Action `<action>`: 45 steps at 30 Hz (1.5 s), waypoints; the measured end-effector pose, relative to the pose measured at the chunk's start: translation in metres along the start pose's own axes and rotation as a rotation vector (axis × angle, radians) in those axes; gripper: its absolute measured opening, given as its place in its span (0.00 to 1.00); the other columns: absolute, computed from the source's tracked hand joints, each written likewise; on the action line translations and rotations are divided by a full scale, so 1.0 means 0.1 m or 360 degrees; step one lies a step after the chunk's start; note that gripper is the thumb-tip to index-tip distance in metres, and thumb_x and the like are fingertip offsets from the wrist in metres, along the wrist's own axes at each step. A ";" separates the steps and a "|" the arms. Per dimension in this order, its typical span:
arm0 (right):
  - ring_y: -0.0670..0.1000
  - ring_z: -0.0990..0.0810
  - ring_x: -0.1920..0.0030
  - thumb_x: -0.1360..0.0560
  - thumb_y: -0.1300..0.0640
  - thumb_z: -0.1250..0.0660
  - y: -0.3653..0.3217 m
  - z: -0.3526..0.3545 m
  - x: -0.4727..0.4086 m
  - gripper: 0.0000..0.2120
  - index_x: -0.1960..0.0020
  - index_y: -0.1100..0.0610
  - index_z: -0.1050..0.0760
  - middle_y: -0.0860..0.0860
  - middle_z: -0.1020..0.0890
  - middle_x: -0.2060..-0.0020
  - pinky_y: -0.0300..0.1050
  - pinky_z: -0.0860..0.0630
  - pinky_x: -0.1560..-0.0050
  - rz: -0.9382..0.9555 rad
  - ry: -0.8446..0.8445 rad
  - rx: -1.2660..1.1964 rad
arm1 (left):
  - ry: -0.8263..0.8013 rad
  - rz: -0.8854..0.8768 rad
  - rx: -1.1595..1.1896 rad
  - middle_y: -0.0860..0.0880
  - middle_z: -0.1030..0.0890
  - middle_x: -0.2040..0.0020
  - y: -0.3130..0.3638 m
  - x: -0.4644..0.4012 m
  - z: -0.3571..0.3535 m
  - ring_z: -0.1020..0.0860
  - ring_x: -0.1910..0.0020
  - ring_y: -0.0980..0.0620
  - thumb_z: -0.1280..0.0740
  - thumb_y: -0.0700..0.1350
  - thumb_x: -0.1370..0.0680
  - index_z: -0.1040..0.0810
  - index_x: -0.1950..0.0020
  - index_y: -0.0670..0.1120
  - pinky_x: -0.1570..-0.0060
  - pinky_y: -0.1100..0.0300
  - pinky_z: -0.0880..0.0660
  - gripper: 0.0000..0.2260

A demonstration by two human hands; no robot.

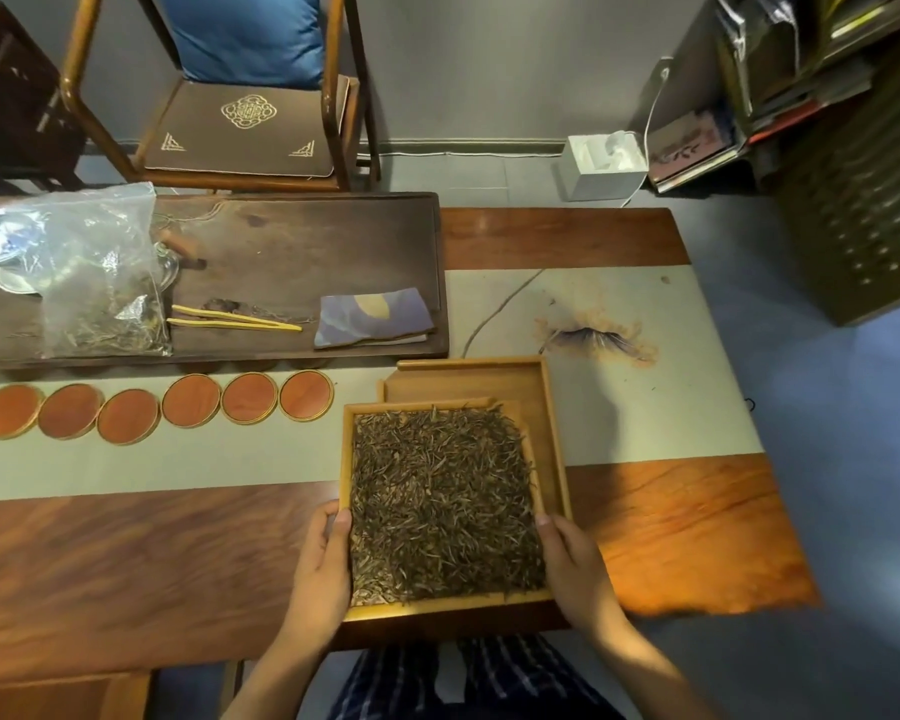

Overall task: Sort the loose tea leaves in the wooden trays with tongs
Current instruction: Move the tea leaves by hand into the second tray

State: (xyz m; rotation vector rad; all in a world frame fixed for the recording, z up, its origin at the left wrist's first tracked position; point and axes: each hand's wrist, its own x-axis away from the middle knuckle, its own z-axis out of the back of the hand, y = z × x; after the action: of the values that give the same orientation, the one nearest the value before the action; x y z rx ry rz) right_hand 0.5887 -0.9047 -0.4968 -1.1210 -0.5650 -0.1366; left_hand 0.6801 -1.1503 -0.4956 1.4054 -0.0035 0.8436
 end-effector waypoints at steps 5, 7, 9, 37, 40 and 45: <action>0.52 0.20 0.54 0.19 0.50 0.44 -0.09 0.15 -0.05 0.13 0.53 0.52 0.22 0.51 0.18 0.56 0.41 0.27 0.56 0.0184 0.0010 0.0483 | 0.0029 -0.0048 -0.0023 0.51 0.19 0.55 0.00 -0.02 0.04 0.23 0.57 0.66 0.44 0.44 0.17 0.24 0.48 0.47 0.59 0.78 0.31 0.09; 0.49 0.23 0.46 0.20 0.49 0.44 -0.21 0.19 -0.08 0.12 0.43 0.52 0.25 0.50 0.23 0.46 0.38 0.28 0.50 0.0570 0.0096 0.0831 | 0.0022 -0.0065 -0.0031 0.50 0.19 0.56 0.00 -0.01 0.07 0.22 0.57 0.64 0.43 0.44 0.17 0.24 0.48 0.47 0.58 0.77 0.31 0.09; 0.51 0.28 0.37 0.20 0.47 0.44 -0.32 0.16 -0.12 0.18 0.34 0.53 0.29 0.55 0.27 0.36 0.45 0.27 0.41 0.0986 0.0011 0.1171 | 0.0019 -0.0086 -0.0057 0.51 0.20 0.59 0.00 0.02 0.09 0.24 0.61 0.63 0.43 0.44 0.18 0.24 0.49 0.47 0.59 0.76 0.32 0.09; 0.59 0.35 0.29 0.20 0.52 0.42 -0.60 0.04 -0.62 0.17 0.36 0.57 0.26 0.58 0.27 0.34 0.56 0.36 0.31 0.1090 -0.0182 0.1509 | 0.0086 0.0050 -0.0042 0.52 0.19 0.56 -0.04 0.20 0.15 0.22 0.56 0.56 0.42 0.50 0.18 0.23 0.49 0.50 0.53 0.63 0.29 0.09; 0.56 0.43 0.25 0.21 0.42 0.51 -0.68 -0.19 -0.46 0.23 0.29 0.47 0.35 0.53 0.38 0.26 0.56 0.48 0.29 0.1156 -0.0392 0.1544 | 0.0088 0.0034 -0.0032 0.54 0.19 0.57 -0.02 0.21 0.14 0.22 0.57 0.58 0.42 0.49 0.18 0.23 0.50 0.50 0.56 0.71 0.29 0.09; 0.55 0.62 0.24 0.22 0.35 0.55 -0.69 -0.69 -0.38 0.26 0.25 0.39 0.49 0.51 0.55 0.23 0.61 0.69 0.29 0.1351 -0.0756 0.1738 | 0.0079 0.0053 0.0072 0.50 0.16 0.56 0.02 0.23 0.13 0.18 0.59 0.54 0.42 0.46 0.18 0.23 0.48 0.46 0.62 0.68 0.25 0.09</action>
State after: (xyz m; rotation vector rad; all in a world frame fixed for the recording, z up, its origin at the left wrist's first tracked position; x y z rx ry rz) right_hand 0.5550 -1.0021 -0.4807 -0.2202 -0.4253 1.0834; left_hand 0.7014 -1.1495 -0.4798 1.4300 0.0303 0.9110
